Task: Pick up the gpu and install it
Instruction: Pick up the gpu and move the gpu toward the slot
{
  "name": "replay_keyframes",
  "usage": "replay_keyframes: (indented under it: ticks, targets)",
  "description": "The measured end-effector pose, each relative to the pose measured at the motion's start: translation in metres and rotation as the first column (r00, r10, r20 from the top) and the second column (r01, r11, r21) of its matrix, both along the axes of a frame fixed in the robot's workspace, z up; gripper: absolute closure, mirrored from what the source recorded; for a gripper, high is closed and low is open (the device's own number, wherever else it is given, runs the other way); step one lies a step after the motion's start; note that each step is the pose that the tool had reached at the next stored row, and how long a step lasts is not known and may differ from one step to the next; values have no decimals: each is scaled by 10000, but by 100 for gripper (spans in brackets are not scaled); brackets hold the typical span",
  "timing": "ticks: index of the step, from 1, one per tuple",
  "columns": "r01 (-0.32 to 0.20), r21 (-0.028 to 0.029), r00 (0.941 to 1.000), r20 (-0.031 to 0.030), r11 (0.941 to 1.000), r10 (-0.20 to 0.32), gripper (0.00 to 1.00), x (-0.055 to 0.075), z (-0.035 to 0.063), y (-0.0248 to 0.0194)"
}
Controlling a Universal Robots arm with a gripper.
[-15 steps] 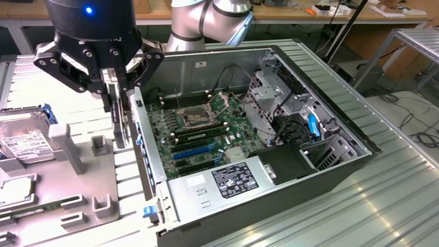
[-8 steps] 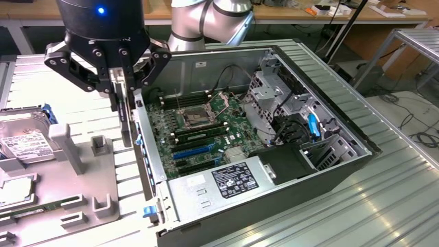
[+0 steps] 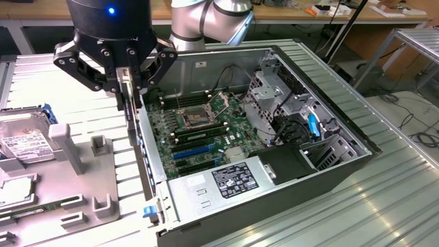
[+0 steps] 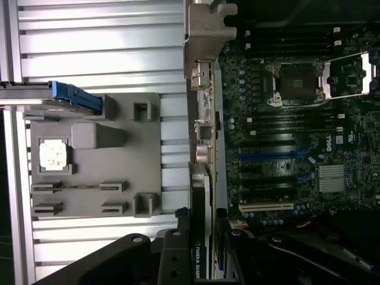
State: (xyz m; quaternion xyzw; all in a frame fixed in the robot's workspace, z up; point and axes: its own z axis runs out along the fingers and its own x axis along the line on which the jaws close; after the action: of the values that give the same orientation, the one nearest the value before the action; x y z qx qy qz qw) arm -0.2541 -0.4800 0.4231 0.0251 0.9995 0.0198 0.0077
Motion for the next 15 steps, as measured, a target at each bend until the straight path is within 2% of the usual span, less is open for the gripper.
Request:
replay_keyframes:
  ticks: [15]
  targets:
    - [-104,-1,9999,-1,9999,104,73,165,-4,0]
